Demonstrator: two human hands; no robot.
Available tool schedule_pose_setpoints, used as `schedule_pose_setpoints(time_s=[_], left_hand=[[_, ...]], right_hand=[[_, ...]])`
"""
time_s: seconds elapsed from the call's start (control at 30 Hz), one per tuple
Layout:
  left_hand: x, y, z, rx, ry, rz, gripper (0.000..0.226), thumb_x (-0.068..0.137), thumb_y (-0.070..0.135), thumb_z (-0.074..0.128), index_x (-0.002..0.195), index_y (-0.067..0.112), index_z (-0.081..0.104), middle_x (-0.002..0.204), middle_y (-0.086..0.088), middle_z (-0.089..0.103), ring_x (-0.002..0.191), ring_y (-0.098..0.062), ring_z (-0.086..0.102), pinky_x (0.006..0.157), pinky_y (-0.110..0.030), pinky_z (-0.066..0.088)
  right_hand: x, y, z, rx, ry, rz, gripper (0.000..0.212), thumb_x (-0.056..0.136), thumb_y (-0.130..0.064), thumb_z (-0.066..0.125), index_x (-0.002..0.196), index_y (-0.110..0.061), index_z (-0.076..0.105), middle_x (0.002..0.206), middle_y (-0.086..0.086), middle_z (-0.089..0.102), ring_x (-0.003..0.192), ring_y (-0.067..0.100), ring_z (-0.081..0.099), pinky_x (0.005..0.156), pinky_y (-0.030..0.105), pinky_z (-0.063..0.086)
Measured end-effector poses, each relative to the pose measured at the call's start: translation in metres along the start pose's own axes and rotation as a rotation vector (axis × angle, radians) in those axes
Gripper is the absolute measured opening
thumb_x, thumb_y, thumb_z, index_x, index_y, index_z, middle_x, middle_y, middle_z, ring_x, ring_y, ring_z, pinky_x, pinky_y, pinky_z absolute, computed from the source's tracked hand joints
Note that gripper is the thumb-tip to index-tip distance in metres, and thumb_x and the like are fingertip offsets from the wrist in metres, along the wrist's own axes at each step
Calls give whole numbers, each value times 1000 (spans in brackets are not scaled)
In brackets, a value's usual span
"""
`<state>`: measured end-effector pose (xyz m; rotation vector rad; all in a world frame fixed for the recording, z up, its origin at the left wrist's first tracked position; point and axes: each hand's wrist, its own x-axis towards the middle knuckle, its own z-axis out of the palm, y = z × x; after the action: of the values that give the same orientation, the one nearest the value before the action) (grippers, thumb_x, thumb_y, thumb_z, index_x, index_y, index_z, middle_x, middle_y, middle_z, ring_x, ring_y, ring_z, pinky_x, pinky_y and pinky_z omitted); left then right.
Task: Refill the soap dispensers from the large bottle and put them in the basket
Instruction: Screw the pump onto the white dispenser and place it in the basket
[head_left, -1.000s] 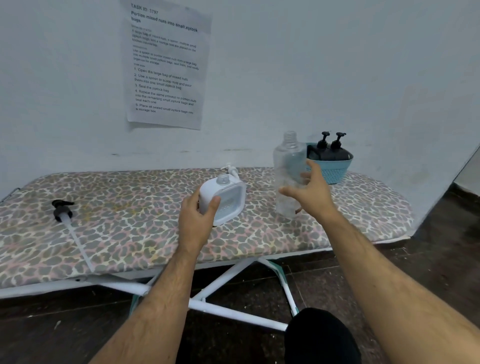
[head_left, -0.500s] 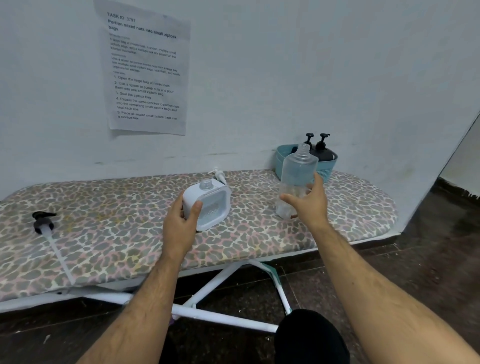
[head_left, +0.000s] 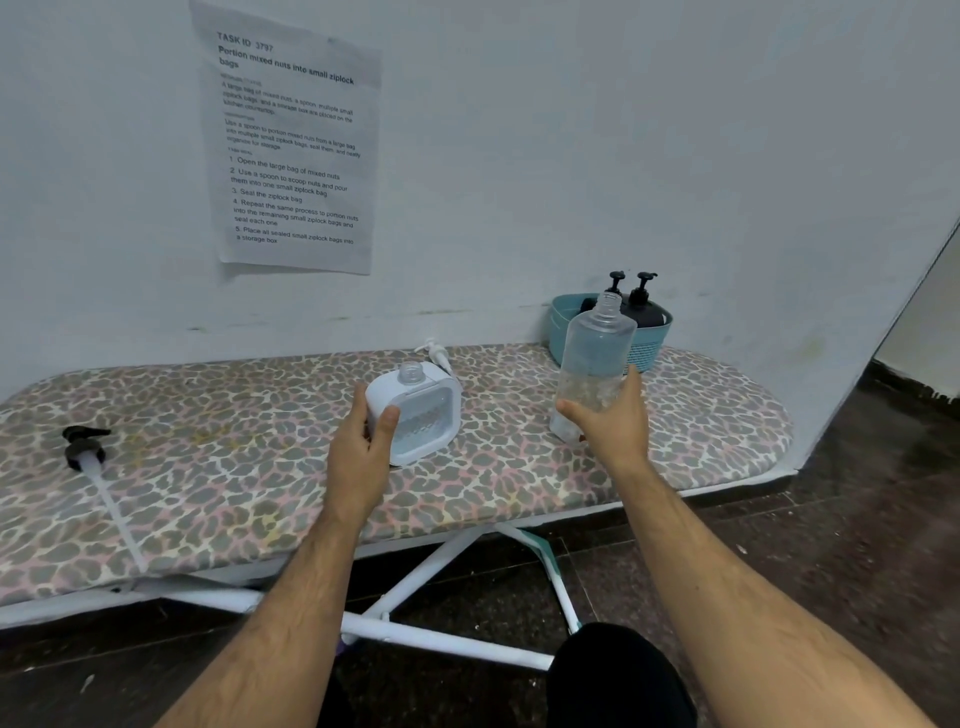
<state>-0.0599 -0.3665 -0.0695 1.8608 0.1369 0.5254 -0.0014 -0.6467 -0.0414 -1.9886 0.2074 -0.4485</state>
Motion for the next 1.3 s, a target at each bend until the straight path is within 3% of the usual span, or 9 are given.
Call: schedule_pose_setpoints(time_s=[0.1,0.2,0.3,0.47,0.67,0.93,1.07,1.2,1.3], left_hand=[[-1,0,0,-4,-4,2,78,87,65,44,154,29,30,136,-5,59,112,-19,62,81,-30,57],[-1,1,-1,-8,-12,8,74,87,63,45,153,30,33,134,-2,60,111,-17,62,75,-22,55],[-1,2,-1,-17,-10,5,73,87,64,46,152,32,35,132,-1,61,111,-15,62,76,-24,56],[-3,7,-1,-38,10,-30,52,96,50,51,145,34,43,124,4,61,110,-16,61,80,-31,57],[-2,5,-2,-36,5,-10,50,93,57,51,139,38,48,124,10,63,109,-10,63,84,-41,59],[3,1,-3,-150,15,-98,72,78,78,56,141,44,45,125,6,61,110,-16,64,84,-47,60],[8,-2,-1,-259,31,-154,67,81,71,44,141,41,41,125,9,59,112,-17,64,84,-45,60],[13,-12,0,-275,27,-161,80,74,89,41,136,40,49,128,3,62,112,-18,65,85,-47,60],[13,-12,1,-272,16,-149,63,81,78,41,126,35,55,115,3,68,105,-18,68,83,-42,60]], right_hand=[[-11,0,5,-61,117,27,115,72,-48,84,156,-9,16,160,12,25,148,28,21,121,45,21],[-33,-5,12,-104,376,-113,86,76,-55,77,139,-8,43,142,14,43,135,28,35,111,40,25],[-49,-12,27,-48,437,-224,60,79,-49,76,118,-11,52,122,7,51,119,24,43,104,40,32],[-65,-30,56,-9,249,-367,36,88,-45,67,108,-18,55,108,-7,50,107,15,47,99,45,41],[-56,-49,82,41,-11,-392,8,92,-24,66,95,-16,66,94,-8,59,91,9,55,82,26,46],[18,-67,121,65,-229,-150,12,94,-20,66,104,-15,71,90,-9,66,80,1,59,71,14,48],[51,-69,146,-32,-270,-188,10,92,-22,67,96,-15,73,87,-5,69,80,9,63,76,26,53],[76,-72,174,-138,-309,-185,19,89,-31,66,91,-14,73,85,-5,70,81,13,65,75,28,52],[90,-69,191,-192,-329,-177,25,89,-36,66,98,-13,71,93,-1,71,90,18,66,78,29,52]])
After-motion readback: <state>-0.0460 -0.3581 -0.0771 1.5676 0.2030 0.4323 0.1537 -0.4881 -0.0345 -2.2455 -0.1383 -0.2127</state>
